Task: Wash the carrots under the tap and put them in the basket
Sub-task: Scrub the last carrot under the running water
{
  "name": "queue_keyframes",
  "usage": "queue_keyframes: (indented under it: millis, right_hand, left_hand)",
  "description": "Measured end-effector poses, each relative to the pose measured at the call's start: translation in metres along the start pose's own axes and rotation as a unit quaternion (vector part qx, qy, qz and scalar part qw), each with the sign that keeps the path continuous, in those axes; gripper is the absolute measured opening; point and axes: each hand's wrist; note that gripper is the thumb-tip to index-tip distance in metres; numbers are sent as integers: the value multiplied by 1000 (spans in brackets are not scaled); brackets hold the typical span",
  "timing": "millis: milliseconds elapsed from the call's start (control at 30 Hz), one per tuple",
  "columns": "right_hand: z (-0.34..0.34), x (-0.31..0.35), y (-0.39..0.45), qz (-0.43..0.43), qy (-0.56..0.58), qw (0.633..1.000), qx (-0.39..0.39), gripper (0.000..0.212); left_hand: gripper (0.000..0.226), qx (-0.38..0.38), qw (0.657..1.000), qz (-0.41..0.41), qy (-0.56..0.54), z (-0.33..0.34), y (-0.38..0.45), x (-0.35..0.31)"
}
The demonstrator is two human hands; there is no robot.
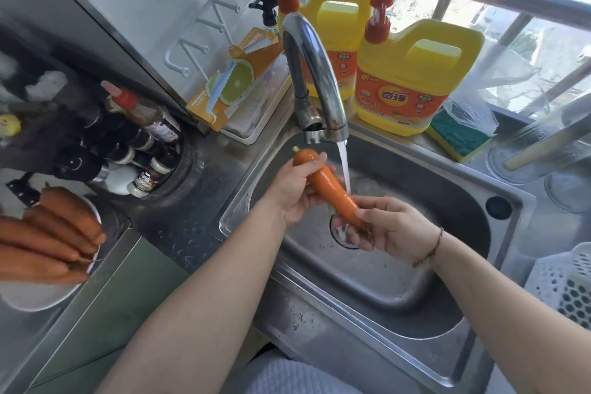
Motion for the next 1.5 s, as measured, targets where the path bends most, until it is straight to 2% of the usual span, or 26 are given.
queue_keyframes:
  millis: [67, 133, 267, 367, 433, 500, 567, 667, 767, 833, 900, 933, 1000, 1100, 1200, 1267, 1367, 1500]
  right_hand:
    - [6, 1, 1, -18, -45, 998, -27, 37]
    - [15, 4, 1, -47, -140, 980, -130, 23]
    - [23, 6, 13, -54, -309, 908, -279, 44]
    - [19, 0, 17, -79, -454, 837, -295, 39]
    - [16, -1, 14, -113, -502, 823, -239, 20]
    - [15, 2, 9, -128, -515, 831, -166, 8]
    - [13, 4, 7, -140, -517, 831, -150, 13]
    - [16, 3, 9, -158, -470, 830, -253, 15]
    - [23, 3, 11, -103, -385, 855, -331, 34]
    - [26, 3, 8, -48, -314, 893, -320, 46]
    - [27, 7, 3, -17, -162, 955, -247, 39]
    - [27, 11, -2, -11, -82, 974, -211, 32]
    - [26, 16, -8, -16, 2, 982, -189, 21]
    - [26, 17, -9, -33, -71, 958, -276, 15]
    - [25, 16, -9, -51, -265, 903, -334, 24]
    - [28, 15, -9, -70, -358, 869, -334, 25]
    - [29, 10, -5, -103, -325, 898, -279, 18]
    - [28, 12, -2, -90, -236, 947, -198, 27]
  left_hand:
    - [37, -29, 1000, -1, 3, 4, 3, 0]
    - [50, -62, 998, -1, 1, 9, 6, 2]
    - [54, -124, 992, 7, 2, 17, 15, 7]
    - [61, -145, 989, 13, 6, 16, 21, 8]
    - [60, -152, 988, 4, -2, 12, 22, 7]
    - [54, -153, 988, -15, -10, 9, 22, 8]
    - [50, -144, 989, -36, -20, 7, 21, 11]
    - [47, -132, 989, -50, -38, 10, 18, 16]
    - [44, -119, 991, -46, -43, 12, 17, 21]
    - [44, -110, 992, -31, -45, 10, 17, 21]
    - [40, -108, 993, 0, -57, 6, 18, 16]
    - [40, -103, 992, 13, -71, 4, 18, 13]
    - [42, -88, 990, 32, -103, 0, 17, 9]
    - [34, -65, 990, 53, -111, -2, 16, 6]
    - [26, -67, 989, 75, -108, -5, 14, 5]
    - [23, -74, 987, 86, -111, -9, 13, 3]
    - [21, -79, 984, 87, -134, -18, 12, -4]
    - [31, -84, 983, 79, -145, -25, 9, -9]
Point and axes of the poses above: each hand's wrist, its own y-axis towards the middle knuckle, its own z-axis out of the palm, x = y × z, and after that the axes turned 6 degrees about -x, right-handed
